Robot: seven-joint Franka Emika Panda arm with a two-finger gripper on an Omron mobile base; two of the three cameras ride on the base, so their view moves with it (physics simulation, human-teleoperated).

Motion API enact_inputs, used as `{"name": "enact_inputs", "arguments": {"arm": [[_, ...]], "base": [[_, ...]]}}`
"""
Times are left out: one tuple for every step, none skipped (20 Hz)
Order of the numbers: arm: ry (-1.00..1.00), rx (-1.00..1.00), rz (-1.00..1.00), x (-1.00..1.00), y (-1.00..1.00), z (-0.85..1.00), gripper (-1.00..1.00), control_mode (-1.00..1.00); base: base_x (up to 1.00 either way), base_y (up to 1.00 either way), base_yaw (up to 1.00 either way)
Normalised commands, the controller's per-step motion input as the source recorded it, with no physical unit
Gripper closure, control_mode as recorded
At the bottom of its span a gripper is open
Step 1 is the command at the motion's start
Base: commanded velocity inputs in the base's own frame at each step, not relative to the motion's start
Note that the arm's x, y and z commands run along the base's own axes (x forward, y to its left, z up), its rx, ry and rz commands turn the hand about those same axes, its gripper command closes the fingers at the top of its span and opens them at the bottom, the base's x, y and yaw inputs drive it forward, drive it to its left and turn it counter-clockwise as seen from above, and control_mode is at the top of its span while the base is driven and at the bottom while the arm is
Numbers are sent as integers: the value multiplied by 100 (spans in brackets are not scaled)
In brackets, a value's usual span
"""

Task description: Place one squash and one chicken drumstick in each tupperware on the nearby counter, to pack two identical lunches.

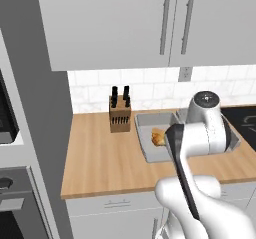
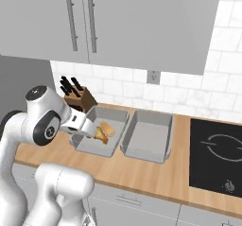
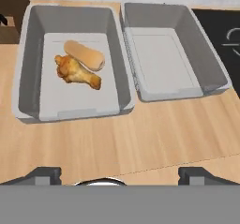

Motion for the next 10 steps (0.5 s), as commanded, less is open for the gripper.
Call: {"name": "enact_inputs", "arguments": {"arm": [[-13, 1, -7, -100, 0, 0, -100, -100], [-18, 1, -1, -100, 0, -2, -100, -100], [-21, 2, 0, -100, 0, -21, -100, -100], [-23, 3, 0, -100, 0, -35, -100, -100], [0, 0, 0, 0, 0, 0, -100, 100], [0, 0, 0, 0, 0, 0, -100, 100], [0, 0, 0, 0, 0, 0, -100, 100], [0, 0, 0, 0, 0, 0, -100, 100], [0, 0, 0, 0, 0, 0, -100, 100], [0, 0, 0, 0, 0, 0, -100, 100]], "base": [[0, 0, 0], [0, 0, 0], [0, 0, 0], [0, 0, 0], [-100, 0, 0], [-100, 0, 1], [-100, 0, 7], [-100, 0, 7], [-100, 0, 6], [-100, 0, 7]]}}
